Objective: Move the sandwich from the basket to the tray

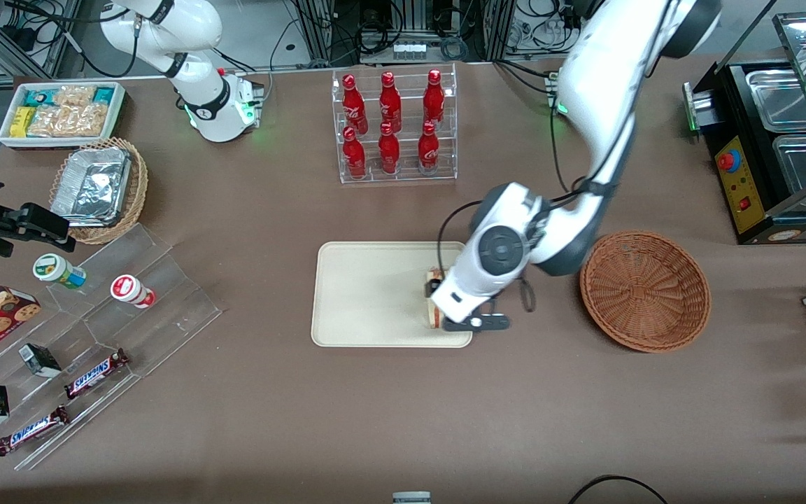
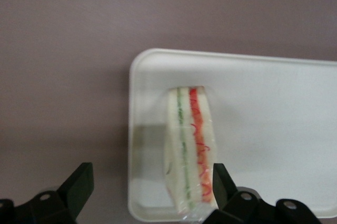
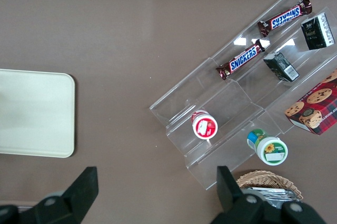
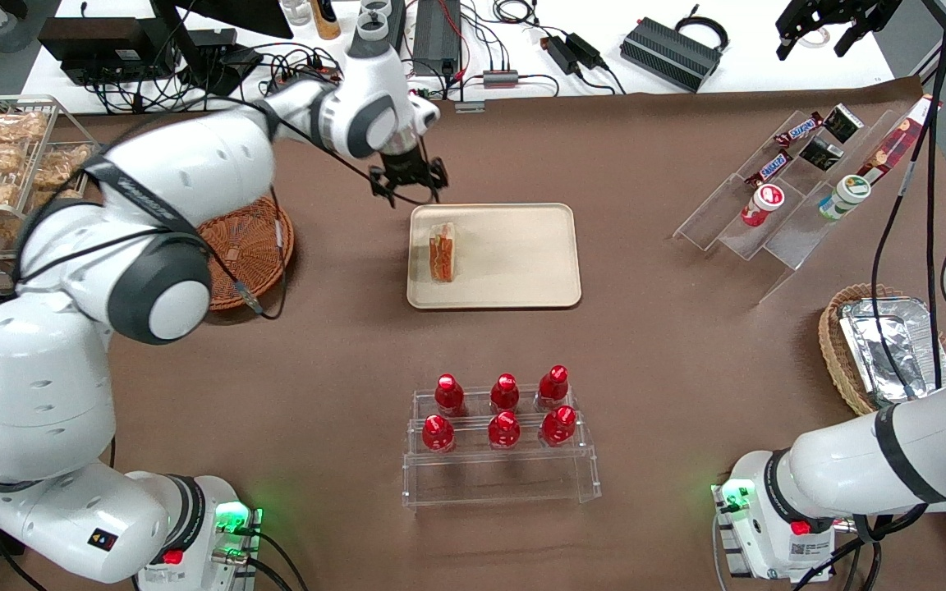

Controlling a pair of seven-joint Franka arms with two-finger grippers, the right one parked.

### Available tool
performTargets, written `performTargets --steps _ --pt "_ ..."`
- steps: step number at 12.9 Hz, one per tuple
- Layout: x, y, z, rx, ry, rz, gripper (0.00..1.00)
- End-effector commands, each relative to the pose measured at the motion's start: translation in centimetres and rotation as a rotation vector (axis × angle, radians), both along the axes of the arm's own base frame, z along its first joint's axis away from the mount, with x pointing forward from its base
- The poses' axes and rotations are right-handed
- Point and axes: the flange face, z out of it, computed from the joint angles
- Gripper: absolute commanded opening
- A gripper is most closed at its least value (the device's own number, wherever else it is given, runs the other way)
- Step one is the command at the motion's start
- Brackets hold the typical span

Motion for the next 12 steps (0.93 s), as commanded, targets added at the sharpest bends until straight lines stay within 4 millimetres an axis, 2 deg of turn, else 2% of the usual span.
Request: performTargets --steps 1,2,3,5,7,8,10,12 --pt "0.2 5.8 6.2 0.018 0.004 0.069 1.00" --pt "-0.2 7.5 8.2 0.021 -0.009 0.085 1.00" --pt "-0.1 10.6 10.1 0.034 -0.036 0.107 1.00" --pt "-0.6 15.5 12.6 0.046 -0.057 0.031 1.00" --pt "-0.9 20.8 14.9 0.052 -0.060 0.049 1.00" --pt "-1.5 21.5 16.4 0.055 -0.054 0.027 1.00" --pt "-2.6 25.8 19.8 0.065 -0.060 0.088 1.00" --pt "-4.2 27.4 22.7 0.075 -0.050 0.104 1.00"
